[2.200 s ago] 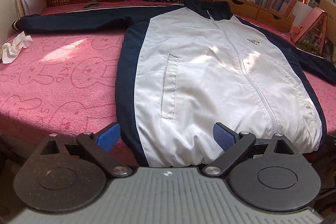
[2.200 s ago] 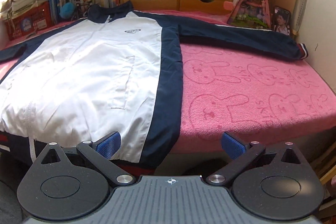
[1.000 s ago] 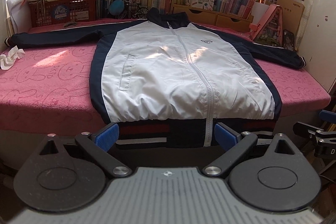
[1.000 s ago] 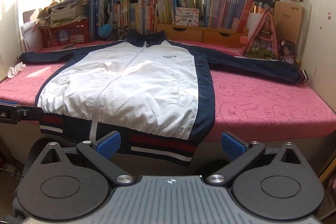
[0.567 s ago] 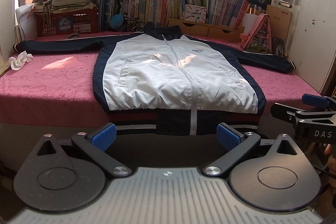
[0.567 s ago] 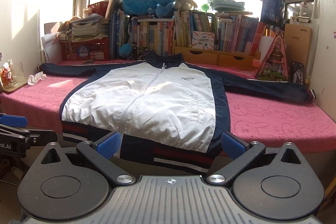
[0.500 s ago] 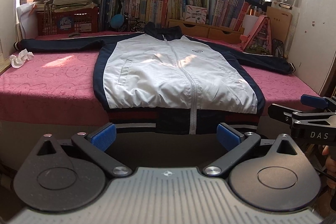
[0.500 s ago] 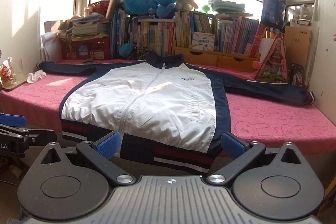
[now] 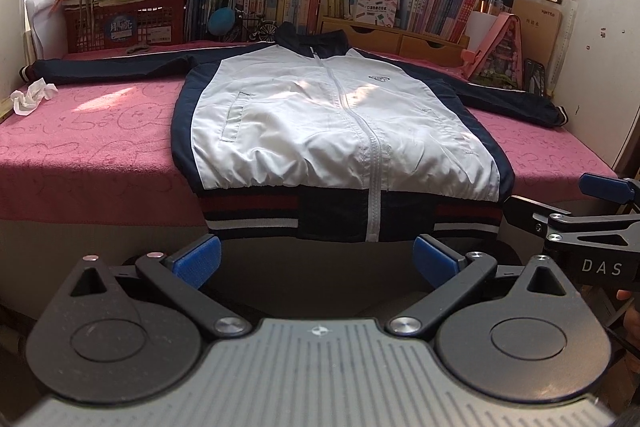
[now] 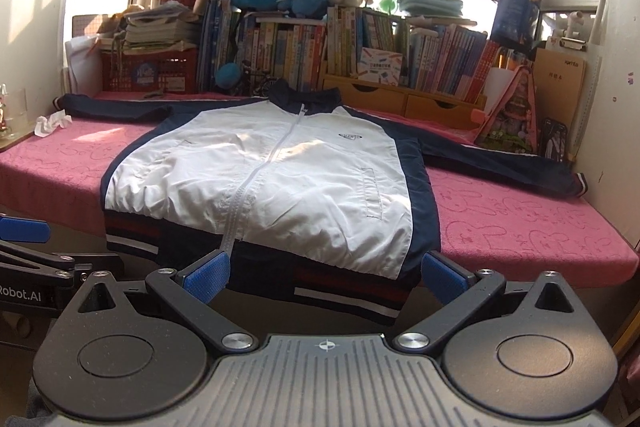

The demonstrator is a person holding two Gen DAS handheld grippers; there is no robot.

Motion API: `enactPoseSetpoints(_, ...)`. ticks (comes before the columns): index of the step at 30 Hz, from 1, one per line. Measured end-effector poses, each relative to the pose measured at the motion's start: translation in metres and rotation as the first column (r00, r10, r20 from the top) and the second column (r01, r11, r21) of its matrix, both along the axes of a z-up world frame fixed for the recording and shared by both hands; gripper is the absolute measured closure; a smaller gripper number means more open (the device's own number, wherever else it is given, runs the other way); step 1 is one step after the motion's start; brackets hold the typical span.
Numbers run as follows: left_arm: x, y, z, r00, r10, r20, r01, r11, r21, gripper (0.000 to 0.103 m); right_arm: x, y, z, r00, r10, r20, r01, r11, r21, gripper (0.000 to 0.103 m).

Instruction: Fold clothes

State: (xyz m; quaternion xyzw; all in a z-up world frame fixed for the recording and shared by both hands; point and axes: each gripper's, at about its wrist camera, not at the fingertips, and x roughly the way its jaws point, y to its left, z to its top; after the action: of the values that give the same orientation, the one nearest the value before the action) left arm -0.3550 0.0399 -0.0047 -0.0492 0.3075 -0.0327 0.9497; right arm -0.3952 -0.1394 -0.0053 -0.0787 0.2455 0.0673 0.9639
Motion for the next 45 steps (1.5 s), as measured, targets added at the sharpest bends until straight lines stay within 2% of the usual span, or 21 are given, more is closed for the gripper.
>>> enactPoseSetpoints(26,0.004,0.003,-0.006,1.0,0.001,-0.023,-0.001,0.999,0.034,0.0,-0.001,0.007,-0.007,0.999,0.048,-0.018,-0.049,0.997,-0.059,0.0)
enactPoseSetpoints(45,0.012,-0.004,-0.007,0.999,-0.024,-0.043,0.026,0.998,0.056,0.0,0.002,0.004,-0.012,0.999,0.041,-0.018,-0.042,0.995,-0.09,0.0)
